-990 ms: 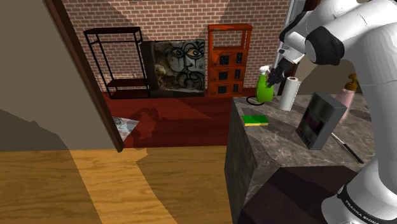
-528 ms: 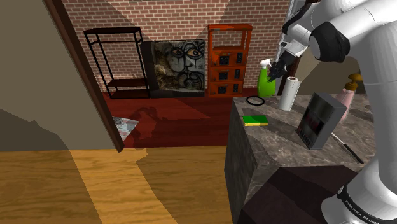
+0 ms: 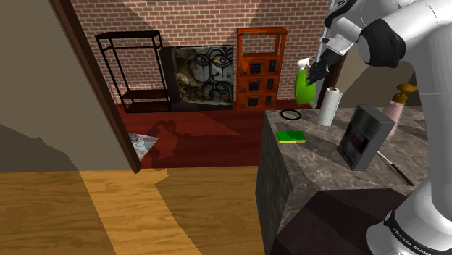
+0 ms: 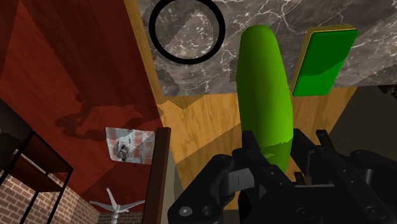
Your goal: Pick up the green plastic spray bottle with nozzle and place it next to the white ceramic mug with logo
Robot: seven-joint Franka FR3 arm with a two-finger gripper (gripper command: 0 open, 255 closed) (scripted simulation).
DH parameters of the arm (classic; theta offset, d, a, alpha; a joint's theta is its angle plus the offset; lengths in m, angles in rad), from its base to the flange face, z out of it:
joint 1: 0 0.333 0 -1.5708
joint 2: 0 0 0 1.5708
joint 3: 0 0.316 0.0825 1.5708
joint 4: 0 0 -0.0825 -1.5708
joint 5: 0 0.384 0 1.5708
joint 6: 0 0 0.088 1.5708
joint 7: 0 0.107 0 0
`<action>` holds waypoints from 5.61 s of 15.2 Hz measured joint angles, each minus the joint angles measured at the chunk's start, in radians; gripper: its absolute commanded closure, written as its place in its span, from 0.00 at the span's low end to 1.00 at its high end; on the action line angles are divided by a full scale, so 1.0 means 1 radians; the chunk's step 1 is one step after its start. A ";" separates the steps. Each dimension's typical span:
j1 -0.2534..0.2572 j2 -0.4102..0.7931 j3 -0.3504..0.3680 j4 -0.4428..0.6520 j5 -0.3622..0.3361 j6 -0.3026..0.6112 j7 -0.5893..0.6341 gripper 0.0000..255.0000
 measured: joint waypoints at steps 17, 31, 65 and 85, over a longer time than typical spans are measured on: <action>-0.092 -0.136 -0.127 -0.161 -0.141 -0.079 -0.223 1.00; -0.385 -0.091 -0.171 -0.102 -0.215 -0.235 -0.494 1.00; -1.010 0.270 -0.044 0.266 -0.154 -0.372 -0.855 1.00; -0.999 0.328 -0.020 0.200 -0.121 -0.275 -0.895 0.00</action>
